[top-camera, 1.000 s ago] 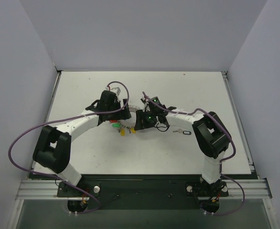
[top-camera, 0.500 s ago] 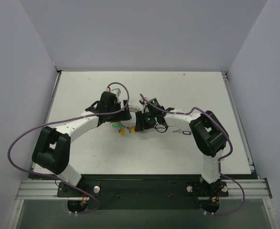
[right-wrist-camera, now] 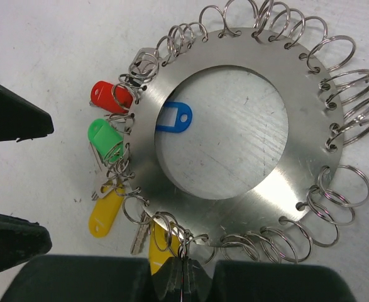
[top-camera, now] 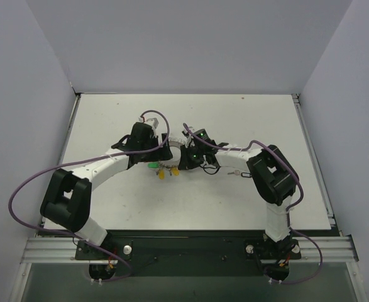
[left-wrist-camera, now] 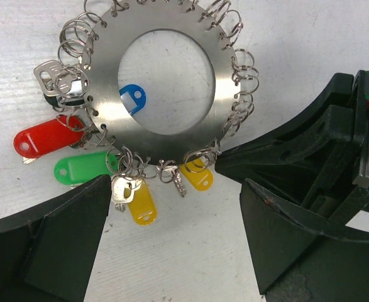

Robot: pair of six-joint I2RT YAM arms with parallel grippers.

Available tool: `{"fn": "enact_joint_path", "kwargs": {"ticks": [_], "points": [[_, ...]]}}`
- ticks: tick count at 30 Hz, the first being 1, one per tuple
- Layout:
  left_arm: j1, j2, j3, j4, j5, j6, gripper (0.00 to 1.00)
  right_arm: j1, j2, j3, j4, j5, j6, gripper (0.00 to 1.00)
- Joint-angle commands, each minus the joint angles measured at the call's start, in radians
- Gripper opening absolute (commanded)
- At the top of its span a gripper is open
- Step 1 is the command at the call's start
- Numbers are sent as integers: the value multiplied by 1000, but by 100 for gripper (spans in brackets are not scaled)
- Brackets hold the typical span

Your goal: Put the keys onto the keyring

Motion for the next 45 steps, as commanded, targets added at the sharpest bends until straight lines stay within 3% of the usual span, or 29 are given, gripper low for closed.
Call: {"fn": "enact_joint_path", "kwargs": {"ticks": [1, 8, 15, 23, 30, 38, 45], "points": [[-5, -73, -19, 44, 2, -4, 93, -3, -12, 9, 29, -9, -18, 0], [-5, -113, -47, 49, 14, 0, 93, -5, -151, -47, 20, -78, -25, 0], [-14, -208, -181, 145, 91, -23, 93, -8, -259, -96, 5, -185, -1, 0], [-17, -390, -332, 236, 112, -26, 91, 1, -237, -44, -53, -495, 27, 0], [-17, -557, -380, 256, 83, -15, 91, 14, -364, -45, -109, -486, 5, 0], [-17, -608, -410, 285, 63, -15, 91, 20, -516, -33, -107, -584, 24, 0], [-18, -602, -413, 291, 66, -24, 91, 11, -429, -51, -119, -521, 2, 0]]}}
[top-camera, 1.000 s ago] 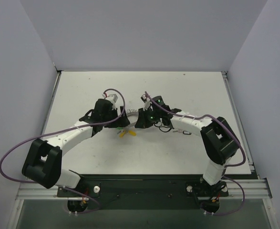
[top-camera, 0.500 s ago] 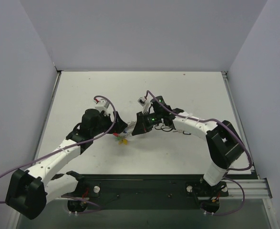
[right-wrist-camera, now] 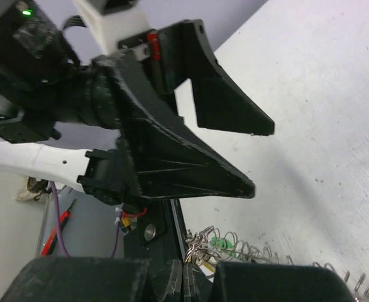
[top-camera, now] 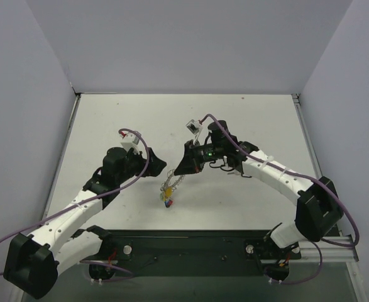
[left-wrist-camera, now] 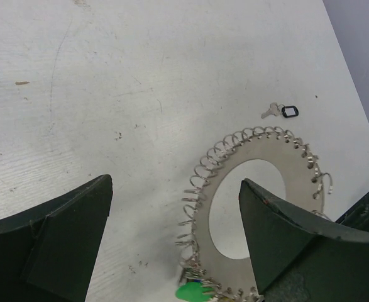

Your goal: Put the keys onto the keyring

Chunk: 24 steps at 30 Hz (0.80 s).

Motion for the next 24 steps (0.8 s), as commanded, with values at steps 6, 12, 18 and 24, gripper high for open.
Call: {"fn": "enact_joint_path", "kwargs": {"ticks": [6, 12, 18, 24], "points": [[-4, -36, 0, 32, -23, 9, 91, -7, 147, -24, 64, 33, -23, 0], [-4, -38, -18, 55, 14, 26, 91, -56, 118, -151, 88, 70, -5, 0], [-4, 3, -66, 199, 210, 63, 90, -91, 69, -258, 101, 103, 12, 0], [-7, 118, -40, 303, 501, 99, 86, -91, 83, -304, 118, 108, 29, 0]]}}
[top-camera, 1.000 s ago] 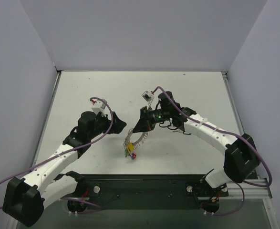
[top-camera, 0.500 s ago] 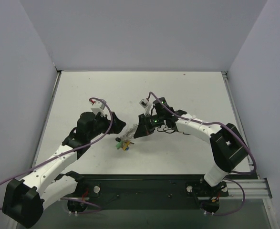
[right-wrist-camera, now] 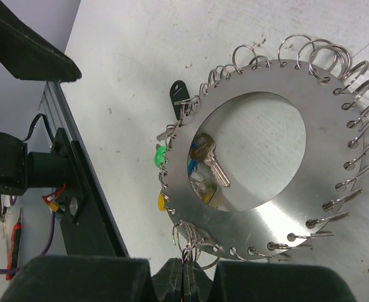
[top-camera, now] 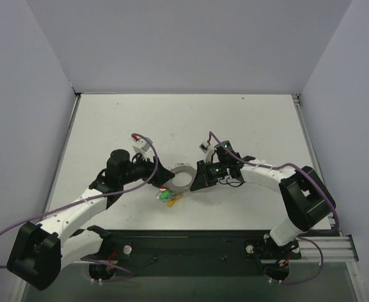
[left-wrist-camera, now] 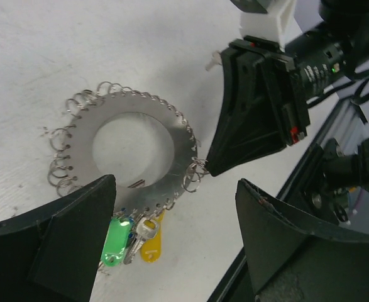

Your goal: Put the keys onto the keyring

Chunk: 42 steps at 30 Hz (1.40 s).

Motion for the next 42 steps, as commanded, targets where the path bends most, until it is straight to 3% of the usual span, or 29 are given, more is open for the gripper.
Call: {"fn": "enact_joint_path", "kwargs": {"ticks": [1, 7, 12, 18, 20, 42], "points": [[-8, 80, 37, 170, 313, 38, 86, 1, -25, -28, 77, -8, 18, 0], [-56, 182, 85, 123, 325, 74, 85, 2, -14, -75, 105, 27, 32, 4], [-108, 261, 114, 78, 312, 103, 85, 1, -37, -91, 103, 78, 38, 28], [-207, 376, 181, 9, 277, 172, 79, -8, -94, -117, 92, 139, 36, 42], [-232, 401, 195, 9, 263, 181, 74, -19, -120, -125, 91, 156, 39, 43], [-278, 574, 195, 41, 102, 195, 58, -7, -181, -167, 57, 171, 32, 43]]}}
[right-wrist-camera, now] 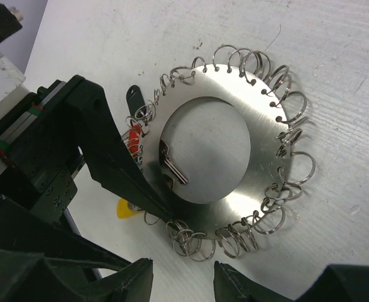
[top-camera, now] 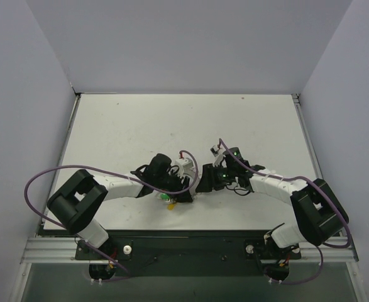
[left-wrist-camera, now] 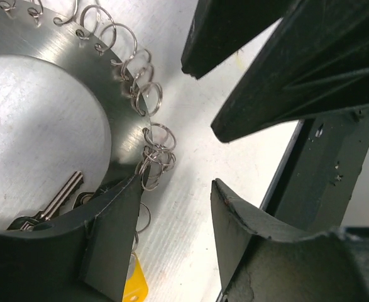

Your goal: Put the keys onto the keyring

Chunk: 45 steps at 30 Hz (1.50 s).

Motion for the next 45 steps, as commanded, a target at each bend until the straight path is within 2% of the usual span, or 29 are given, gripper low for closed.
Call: {"fn": "enact_joint_path", "kwargs": {"ticks": [1, 8, 12, 16, 23, 28, 33, 39, 45], "points": [[-6, 18, 32, 44, -54, 9, 58, 20, -40, -9, -14, 16, -10, 43], [-18, 64, 44, 31, -90, 21, 56, 22, -43, -9, -20, 25, -15, 43], [-34, 79, 54, 19, -102, 29, 50, 22, -40, -9, -22, 31, -13, 43], [-43, 79, 52, 19, -110, 32, 39, 22, -38, -9, -20, 35, -13, 43], [-43, 47, 46, 21, -100, 37, 26, 19, -47, -10, -20, 42, -13, 42], [-43, 48, 46, 36, -28, 40, 16, 20, -57, -12, -20, 47, -13, 42], [-49, 45, 40, 34, 27, 57, 18, 19, -60, -13, -22, 48, -16, 43], [-57, 32, 60, -67, -10, 109, 23, 19, -63, -13, -25, 47, -18, 42], [-75, 22, 87, -137, -82, 126, 42, 19, -58, -13, -26, 45, -18, 42]]}}
